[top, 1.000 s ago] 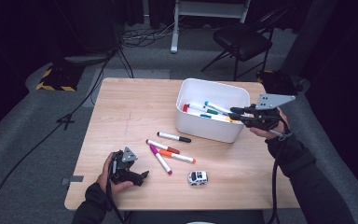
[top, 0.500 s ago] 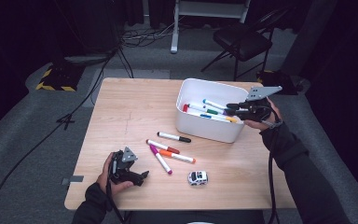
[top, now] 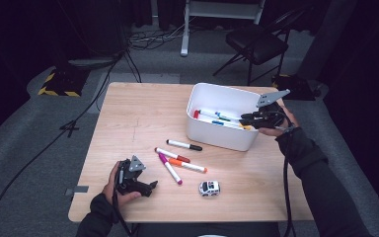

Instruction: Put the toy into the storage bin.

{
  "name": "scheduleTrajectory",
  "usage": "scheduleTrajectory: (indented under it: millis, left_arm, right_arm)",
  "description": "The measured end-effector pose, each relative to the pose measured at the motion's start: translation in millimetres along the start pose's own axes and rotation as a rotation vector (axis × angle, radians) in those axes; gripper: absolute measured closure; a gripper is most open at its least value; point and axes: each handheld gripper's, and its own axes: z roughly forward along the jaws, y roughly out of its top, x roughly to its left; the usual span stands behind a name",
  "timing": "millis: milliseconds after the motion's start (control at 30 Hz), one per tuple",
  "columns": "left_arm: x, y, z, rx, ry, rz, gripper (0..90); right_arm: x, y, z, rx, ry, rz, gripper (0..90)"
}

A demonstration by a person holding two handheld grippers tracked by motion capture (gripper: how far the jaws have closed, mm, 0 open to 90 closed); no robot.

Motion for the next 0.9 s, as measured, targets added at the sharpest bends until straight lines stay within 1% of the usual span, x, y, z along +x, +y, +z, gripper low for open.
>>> scheduleTrajectory:
  millis: [33,133,200,233,267,300,367,400,467,500,533,567,600,633,700,733,800,833,867,900]
  left_arm:
    - [-0.1,0.0,0.0,0.000,0.000,-0.002,0.4]
    - [0.0,0.0,0.0,0.000,0.000,0.000,0.4]
    - [0.0,0.0,0.0,0.000,0.000,0.000,0.4]
    - [0.0,0.0,0.0,0.000,0.000,0.000,0.4]
    - [0.0,0.0,0.0,0.000,0.000,0.000,0.4]
    - [0.0,0.0,0.0,0.000,0.000,0.000,0.4]
    - [0.0,0.0,0.0,0.000,0.000,0.000,0.4]
    - [0.0,0.0,0.0,0.000,0.000,0.000,0.4]
    - [0.0,0.0,0.0,0.000,0.000,0.000,0.4]
    - [0.0,0.0,0.0,0.000,0.000,0.000,0.4]
    - [0.0,0.0,0.0,0.000,0.000,0.000,0.4]
    - [0.0,0.0,0.0,0.000,0.000,0.000,0.4]
    - [0.0,0.0,0.0,0.000,0.000,0.000,0.4]
    - [-0.1,0.0,0.0,0.000,0.000,-0.002,0.5]
    - [0.0,0.0,0.0,0.000,0.000,0.000,0.4]
    - [0.0,0.0,0.0,0.000,0.000,0.000,0.4]
    - [0.0,0.0,0.0,0.000,0.000,0.000,0.4]
    - [0.0,0.0,0.0,0.000,0.000,0.000,0.4]
    - [0.0,0.0,0.0,0.000,0.000,0.000,0.4]
    - [0.0,0.0,0.0,0.000,0.000,0.000,0.5]
  right_arm:
    - [-1.1,-1.2,-0.3,0.016,-0.004,-0.002,74.7]
    - [-5.4,-4.3,-1.1,0.053,0.006,-0.007,74.6]
    - [-7.2,-5.8,-0.7,0.078,0.012,-0.002,74.7]
    - [-8.6,-6.8,-0.2,0.095,0.021,-0.007,74.6]
    - [-9.3,-7.3,0.0,0.108,0.018,-0.014,74.6]
    - [-9.1,-7.5,-0.1,0.113,0.015,-0.004,74.6]
    - [-9.8,-8.0,-0.6,0.128,0.020,-0.011,74.6]
    - [-9.1,-7.7,-0.6,0.132,0.018,-0.006,74.5]
    - [-8.8,-6.6,-0.8,0.158,0.016,-0.022,74.4]
    - [-8.6,-5.8,-1.7,0.157,0.010,-0.030,74.3]
    - [-8.2,-5.2,-2.7,0.153,0.007,-0.028,73.6]
    - [-8.2,-4.8,-3.6,0.149,-0.010,-0.023,71.3]
    - [-8.9,-4.8,-5.0,0.142,-0.020,-0.014,69.0]
    - [-9.6,-5.1,-7.3,0.126,-0.020,-0.007,66.8]
    - [-9.5,-5.4,-13.3,0.072,-0.033,0.012,63.3]
    - [-8.7,-5.4,-16.7,0.038,-0.031,0.024,62.7]
    - [-4.9,-4.8,-24.3,-0.032,-0.015,0.032,62.5]
    - [-2.7,-4.5,-28.3,-0.061,-0.020,0.028,61.5]
    - [1.5,-4.2,-31.7,-0.094,-0.007,0.043,61.5]
    - [5.4,-4.5,-34.6,-0.124,0.008,0.039,61.4]
